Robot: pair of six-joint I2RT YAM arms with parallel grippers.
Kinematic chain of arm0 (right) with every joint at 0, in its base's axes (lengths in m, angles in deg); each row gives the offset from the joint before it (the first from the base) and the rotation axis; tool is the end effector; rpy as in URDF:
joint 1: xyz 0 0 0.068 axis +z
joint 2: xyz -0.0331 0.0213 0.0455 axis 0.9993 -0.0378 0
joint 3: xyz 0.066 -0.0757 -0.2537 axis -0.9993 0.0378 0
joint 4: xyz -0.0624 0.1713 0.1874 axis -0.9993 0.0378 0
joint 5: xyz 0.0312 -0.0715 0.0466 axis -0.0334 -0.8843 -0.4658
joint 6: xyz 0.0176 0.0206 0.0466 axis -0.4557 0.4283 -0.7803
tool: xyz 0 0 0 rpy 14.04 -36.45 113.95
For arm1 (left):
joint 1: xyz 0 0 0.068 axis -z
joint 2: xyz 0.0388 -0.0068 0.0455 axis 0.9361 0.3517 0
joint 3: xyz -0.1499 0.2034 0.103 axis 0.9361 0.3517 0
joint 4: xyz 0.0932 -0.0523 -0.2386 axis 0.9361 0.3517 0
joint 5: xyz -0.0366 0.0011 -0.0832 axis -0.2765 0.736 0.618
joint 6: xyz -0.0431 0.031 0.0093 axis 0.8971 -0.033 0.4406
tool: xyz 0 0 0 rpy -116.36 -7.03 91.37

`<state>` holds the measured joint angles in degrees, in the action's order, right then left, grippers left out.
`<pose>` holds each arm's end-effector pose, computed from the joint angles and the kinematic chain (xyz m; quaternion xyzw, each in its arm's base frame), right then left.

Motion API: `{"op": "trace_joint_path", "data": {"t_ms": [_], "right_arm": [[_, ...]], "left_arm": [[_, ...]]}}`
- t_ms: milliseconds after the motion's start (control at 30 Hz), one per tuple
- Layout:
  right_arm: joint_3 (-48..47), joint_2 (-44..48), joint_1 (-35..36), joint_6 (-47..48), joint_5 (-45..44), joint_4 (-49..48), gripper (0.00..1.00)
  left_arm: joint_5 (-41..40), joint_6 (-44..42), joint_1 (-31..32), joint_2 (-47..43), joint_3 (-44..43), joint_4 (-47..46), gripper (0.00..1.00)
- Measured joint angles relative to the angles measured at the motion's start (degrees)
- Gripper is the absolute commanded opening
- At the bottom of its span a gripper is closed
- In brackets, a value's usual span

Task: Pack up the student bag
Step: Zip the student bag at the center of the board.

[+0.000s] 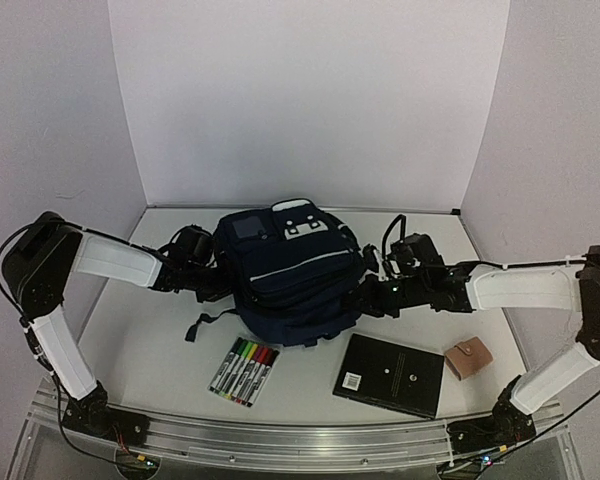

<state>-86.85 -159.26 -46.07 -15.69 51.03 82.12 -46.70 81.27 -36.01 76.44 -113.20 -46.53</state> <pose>0.2248 0.2193 0.2084 -0.1072 0.8742 0.4204 0.2182 0.2881 -0.1966 0.1548 -0.0672 0.9186 -0.3004 0.2479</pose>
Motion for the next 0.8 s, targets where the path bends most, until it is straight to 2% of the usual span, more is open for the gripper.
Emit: {"op": "trace_joint_path", "data": {"t_ms": [100, 167, 333, 433, 567, 800], "right_arm": [[0.8, 2.8, 3.7, -1.9, -0.5, 1.1, 0.00], [1.5, 3.5, 6.4, -3.6, -0.6, 0.6, 0.00], [5.0, 3.4, 11.8, -8.3, -1.2, -2.4, 0.00], [5.6, 1.6, 13.4, -10.3, -1.2, -4.9, 0.00], [5.5, -3.0, 13.7, -12.1, -1.2, -11.1, 0.00], [1.1, -13.4, 13.9, -14.1, -0.2, -19.5, 0.00]], "left_arm": [[3.5, -4.2, -3.1, 5.0, -6.3, -2.0, 0.22], [6.5, -6.3, -5.2, 8.2, -10.2, -3.4, 0.28], [12.0, -10.3, -8.9, 14.3, -19.3, -4.3, 0.60], [11.8, -11.9, -9.8, 13.9, -21.0, -2.6, 0.74], [8.1, -12.2, -9.5, 9.7, -19.8, 1.8, 0.77], [3.2, -3.7, -6.6, -5.0, -6.7, 5.9, 0.77]]}}
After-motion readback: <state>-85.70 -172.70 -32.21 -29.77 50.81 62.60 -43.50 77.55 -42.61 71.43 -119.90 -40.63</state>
